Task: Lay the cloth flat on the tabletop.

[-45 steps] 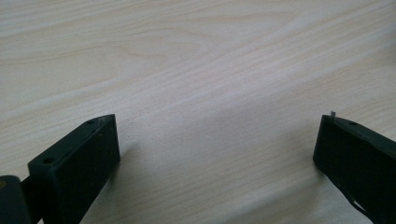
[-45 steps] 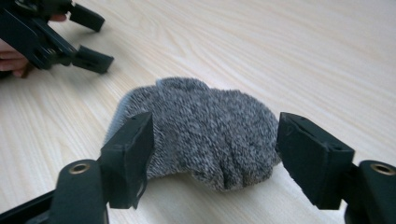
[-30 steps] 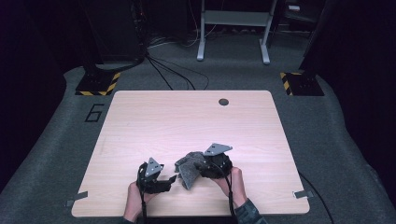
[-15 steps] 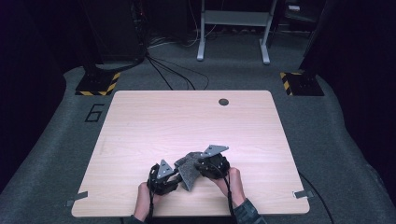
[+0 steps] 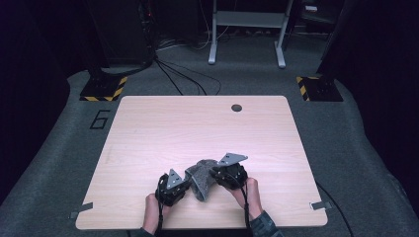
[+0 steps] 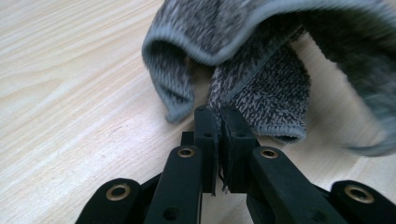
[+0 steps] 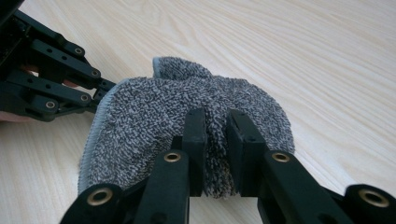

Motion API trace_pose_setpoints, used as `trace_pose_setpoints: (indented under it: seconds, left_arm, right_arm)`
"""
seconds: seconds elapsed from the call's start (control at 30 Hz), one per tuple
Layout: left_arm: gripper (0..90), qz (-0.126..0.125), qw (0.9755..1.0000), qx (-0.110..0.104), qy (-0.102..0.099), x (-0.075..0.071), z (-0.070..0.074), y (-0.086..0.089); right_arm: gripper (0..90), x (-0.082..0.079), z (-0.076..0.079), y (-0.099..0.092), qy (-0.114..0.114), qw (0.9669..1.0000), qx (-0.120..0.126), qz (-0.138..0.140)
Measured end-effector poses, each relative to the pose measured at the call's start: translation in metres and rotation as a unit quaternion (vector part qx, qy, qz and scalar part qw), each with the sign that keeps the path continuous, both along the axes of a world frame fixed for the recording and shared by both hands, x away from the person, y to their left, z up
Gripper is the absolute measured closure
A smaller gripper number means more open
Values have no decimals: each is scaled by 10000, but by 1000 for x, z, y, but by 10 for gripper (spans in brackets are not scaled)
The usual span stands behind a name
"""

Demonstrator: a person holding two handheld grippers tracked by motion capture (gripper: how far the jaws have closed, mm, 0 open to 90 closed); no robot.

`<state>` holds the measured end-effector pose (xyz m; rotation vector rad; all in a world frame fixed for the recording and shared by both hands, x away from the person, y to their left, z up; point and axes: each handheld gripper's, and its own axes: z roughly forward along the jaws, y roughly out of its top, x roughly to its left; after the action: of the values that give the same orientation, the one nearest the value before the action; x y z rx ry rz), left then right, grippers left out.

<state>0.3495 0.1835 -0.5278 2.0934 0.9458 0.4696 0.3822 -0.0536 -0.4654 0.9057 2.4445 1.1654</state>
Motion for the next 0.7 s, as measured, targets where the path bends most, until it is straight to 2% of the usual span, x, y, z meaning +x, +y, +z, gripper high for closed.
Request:
trace_pose_setpoints:
  seconds: [0.13,0.17,0.37,0.6,0.67,0.7]
  left_arm:
    - [860,33,9999,94,-26,-1,0,-1]
    - [860,81,9999,86,-70,-1,0,-1]
    - [859,90,9999,56,-37,-1,0,-1]
    - [857,84,9999,61,-37,-1,0,-1]
    - [855,75,9999,80,-56,-1,0,-1]
    - [853,94,9999,93,-73,-1,0,-1]
  right_arm:
    - [791,0,3,-14,-82,9998,59,-163]
    - [791,-1,4,-17,-73,9997,66,-235]
    - [805,-1,8,-38,-122,9989,59,-450]
    - [810,0,4,-61,-61,9969,72,-781]
    - [791,-1,5,-67,-13,9961,122,-877]
    - [771,-1,6,-69,-21,9964,157,-829]
